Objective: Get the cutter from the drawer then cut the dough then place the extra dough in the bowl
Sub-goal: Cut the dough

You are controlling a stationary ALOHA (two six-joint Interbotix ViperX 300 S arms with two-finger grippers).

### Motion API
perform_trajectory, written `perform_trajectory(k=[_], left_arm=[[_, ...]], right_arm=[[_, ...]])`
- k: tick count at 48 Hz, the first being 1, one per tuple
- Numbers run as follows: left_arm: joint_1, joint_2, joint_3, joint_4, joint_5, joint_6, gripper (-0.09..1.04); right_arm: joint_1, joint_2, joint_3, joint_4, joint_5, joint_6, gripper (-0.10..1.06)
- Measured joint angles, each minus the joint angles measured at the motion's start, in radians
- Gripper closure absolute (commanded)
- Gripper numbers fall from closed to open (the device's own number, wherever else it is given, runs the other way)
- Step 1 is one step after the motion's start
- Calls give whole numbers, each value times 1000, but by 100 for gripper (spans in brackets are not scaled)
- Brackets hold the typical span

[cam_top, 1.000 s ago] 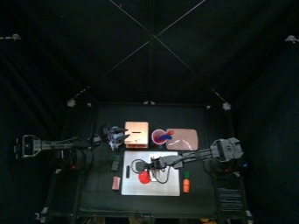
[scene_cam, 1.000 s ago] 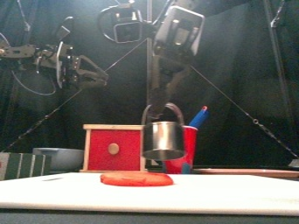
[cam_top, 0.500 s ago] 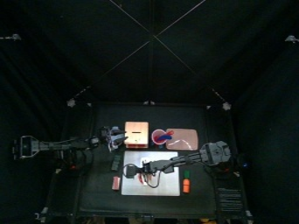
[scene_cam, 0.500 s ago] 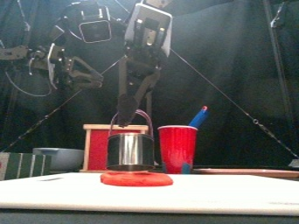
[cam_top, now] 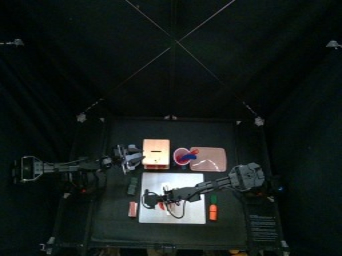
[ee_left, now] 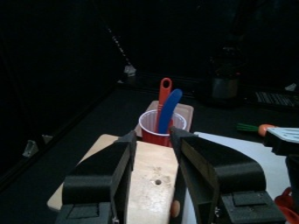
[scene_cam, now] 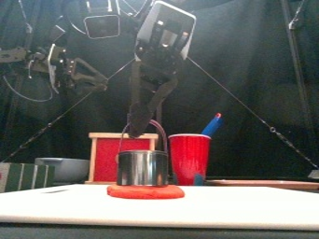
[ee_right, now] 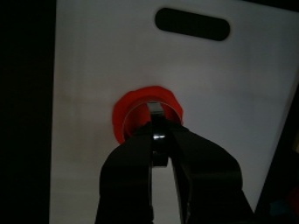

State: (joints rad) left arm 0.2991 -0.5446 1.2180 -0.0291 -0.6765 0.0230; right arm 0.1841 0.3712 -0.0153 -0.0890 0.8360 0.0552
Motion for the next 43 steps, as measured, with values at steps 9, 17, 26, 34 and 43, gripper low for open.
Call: perform_trajectory(k=[9, 17, 26, 34, 43], left_arm=[[-2, 0, 0, 0, 8, -2, 18], [-2, 0, 0, 0, 9, 0, 18], [0, 0, 0, 0, 9, -2, 18], [-3, 0, 0, -5, 9, -5, 18], [-34, 0, 0, -15, 9, -5, 17]], right_arm=[[11, 6, 3, -35, -8, 3, 49], [17, 8, 6, -60, -20, 48, 33], [21, 8, 23, -87, -29, 75, 22], [25, -14, 51, -107, -107, 92, 22], [25, -117, 160, -133, -293, 147, 22]])
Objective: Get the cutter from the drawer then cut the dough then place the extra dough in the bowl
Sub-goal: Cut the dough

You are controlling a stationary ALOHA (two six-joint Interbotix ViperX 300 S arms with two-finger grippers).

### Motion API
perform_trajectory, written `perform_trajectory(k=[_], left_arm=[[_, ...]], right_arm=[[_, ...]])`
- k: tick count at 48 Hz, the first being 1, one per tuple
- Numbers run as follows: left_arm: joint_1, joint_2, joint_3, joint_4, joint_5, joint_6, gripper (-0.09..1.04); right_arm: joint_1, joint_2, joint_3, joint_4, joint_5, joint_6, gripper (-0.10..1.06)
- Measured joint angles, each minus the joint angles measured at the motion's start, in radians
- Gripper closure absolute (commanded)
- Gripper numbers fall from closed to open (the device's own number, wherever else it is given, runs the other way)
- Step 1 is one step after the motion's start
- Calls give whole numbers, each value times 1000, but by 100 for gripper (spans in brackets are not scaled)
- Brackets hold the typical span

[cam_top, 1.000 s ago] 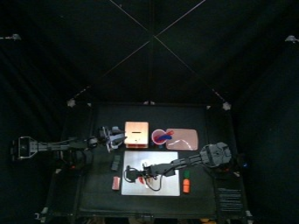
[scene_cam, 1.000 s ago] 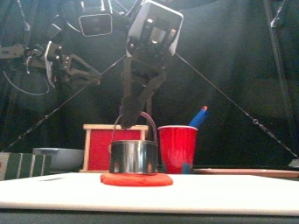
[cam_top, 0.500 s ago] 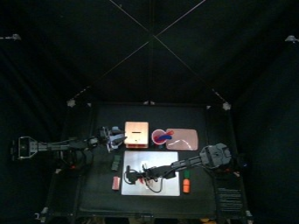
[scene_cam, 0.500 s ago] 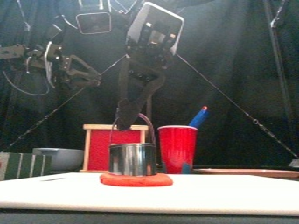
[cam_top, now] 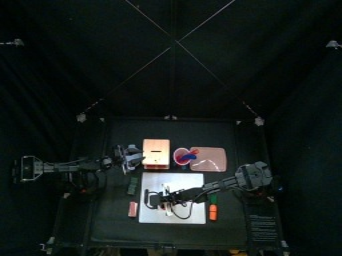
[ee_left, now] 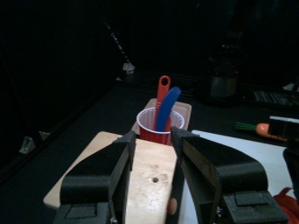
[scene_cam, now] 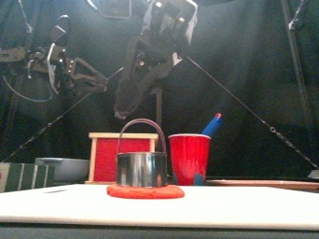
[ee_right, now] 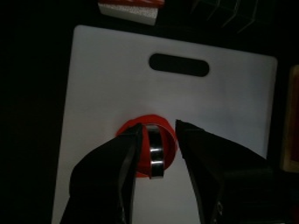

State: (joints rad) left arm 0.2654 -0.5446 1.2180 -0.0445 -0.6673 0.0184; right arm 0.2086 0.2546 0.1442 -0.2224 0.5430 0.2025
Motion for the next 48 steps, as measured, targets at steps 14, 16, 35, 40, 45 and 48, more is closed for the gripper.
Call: perform_trajectory(k=[14, 16, 35, 40, 45, 48], left_arm=[[-143, 0, -2, -6, -3, 2, 16], [-166, 0, 0, -6, -5, 2, 16], [-328, 176, -67, -129, -35, 5, 16], [-357, 252, -87, -138, -83, 15, 17], [-419, 308, -94, -166, -124, 54, 17], [-460, 350, -101, -204, -141, 95, 17]], right_arm=[[-26, -129, 281, -26, -387, -9, 22], [-38, -146, 321, -31, -446, -9, 22], [-132, -189, 604, -63, -1014, -15, 22], [-138, -187, 644, -63, -1092, -15, 22], [-135, -189, 664, -63, -1131, -15, 22], [-135, -189, 667, -63, -1138, -15, 22]])
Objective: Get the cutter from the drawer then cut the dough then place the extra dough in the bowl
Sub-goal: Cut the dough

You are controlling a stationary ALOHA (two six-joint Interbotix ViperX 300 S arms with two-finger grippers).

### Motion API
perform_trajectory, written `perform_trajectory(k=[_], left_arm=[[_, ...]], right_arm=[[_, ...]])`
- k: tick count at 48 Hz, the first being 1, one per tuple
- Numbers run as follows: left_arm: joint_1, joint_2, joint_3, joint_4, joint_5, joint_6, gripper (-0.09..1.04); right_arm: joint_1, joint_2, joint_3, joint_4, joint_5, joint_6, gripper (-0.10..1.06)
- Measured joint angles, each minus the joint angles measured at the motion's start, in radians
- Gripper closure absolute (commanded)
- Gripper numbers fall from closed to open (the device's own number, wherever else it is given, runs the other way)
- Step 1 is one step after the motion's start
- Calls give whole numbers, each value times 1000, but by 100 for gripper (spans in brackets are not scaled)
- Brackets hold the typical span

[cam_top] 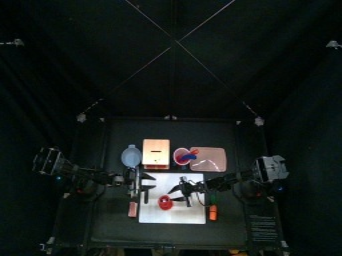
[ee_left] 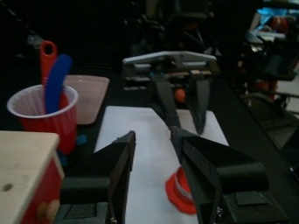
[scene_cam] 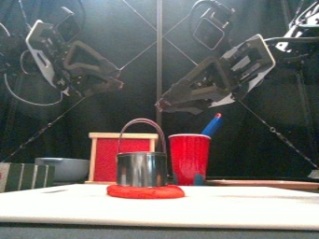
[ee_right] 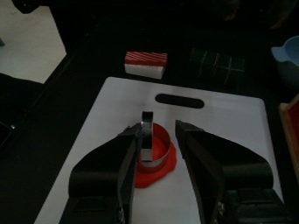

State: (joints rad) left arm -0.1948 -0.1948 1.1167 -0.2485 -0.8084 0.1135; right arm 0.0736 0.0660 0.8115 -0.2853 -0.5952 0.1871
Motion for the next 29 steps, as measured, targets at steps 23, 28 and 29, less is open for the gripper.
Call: perform_trajectory(k=[23, 28, 29], left_arm=[[-207, 224, -103, -252, -49, 144, 17], [-235, 241, -109, -291, -63, 146, 17], [-239, 247, -110, -301, -67, 146, 17]], right_arm=[[2, 43, 32, 3, -133, 0, 22], [2, 80, 28, 5, -149, 0, 22], [3, 87, 25, 5, -152, -2, 22]])
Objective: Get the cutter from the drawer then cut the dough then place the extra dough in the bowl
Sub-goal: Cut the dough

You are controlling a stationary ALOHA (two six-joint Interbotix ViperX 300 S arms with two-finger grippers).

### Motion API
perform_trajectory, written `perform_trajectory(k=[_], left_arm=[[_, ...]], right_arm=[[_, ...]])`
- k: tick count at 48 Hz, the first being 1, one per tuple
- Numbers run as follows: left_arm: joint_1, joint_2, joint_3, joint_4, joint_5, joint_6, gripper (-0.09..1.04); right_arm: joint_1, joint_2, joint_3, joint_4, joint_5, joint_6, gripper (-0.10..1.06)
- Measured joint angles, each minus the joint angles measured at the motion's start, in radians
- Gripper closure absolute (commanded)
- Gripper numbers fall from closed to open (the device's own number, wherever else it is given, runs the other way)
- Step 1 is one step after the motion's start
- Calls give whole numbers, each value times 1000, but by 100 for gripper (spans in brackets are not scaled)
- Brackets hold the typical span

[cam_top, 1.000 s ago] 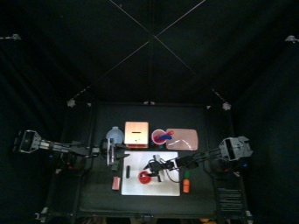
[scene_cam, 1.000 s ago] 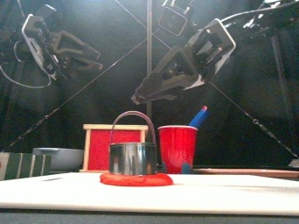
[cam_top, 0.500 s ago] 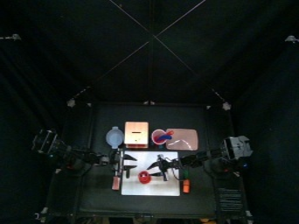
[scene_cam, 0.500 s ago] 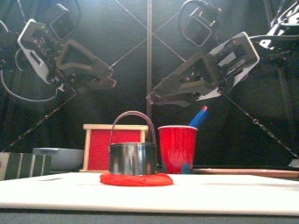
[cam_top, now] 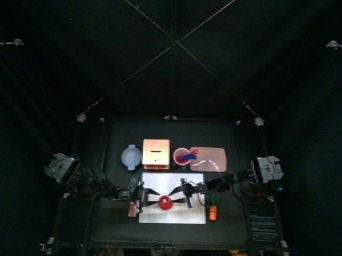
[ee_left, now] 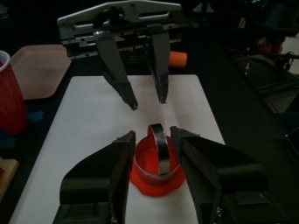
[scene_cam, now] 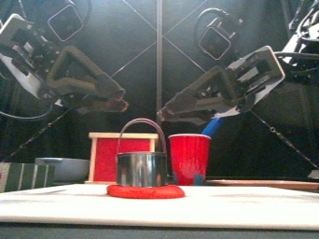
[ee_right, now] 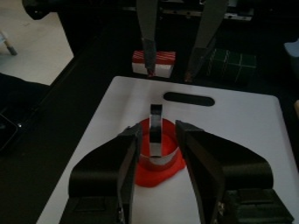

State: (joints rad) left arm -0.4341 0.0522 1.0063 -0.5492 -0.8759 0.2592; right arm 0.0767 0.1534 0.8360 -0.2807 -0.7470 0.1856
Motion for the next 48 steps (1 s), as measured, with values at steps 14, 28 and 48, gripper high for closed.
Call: perform_trajectory(k=[14, 28, 48], left_arm=[[-15, 117, -61, -37, -31, 0, 17], [-32, 164, -95, -104, -32, 0, 17], [-75, 167, -104, -160, -28, 2, 17]], right_arm=[[-5, 37, -12, -5, -18, -3, 22], [-6, 43, -14, -23, -18, -3, 22], [-8, 87, -46, -26, -15, -2, 22]])
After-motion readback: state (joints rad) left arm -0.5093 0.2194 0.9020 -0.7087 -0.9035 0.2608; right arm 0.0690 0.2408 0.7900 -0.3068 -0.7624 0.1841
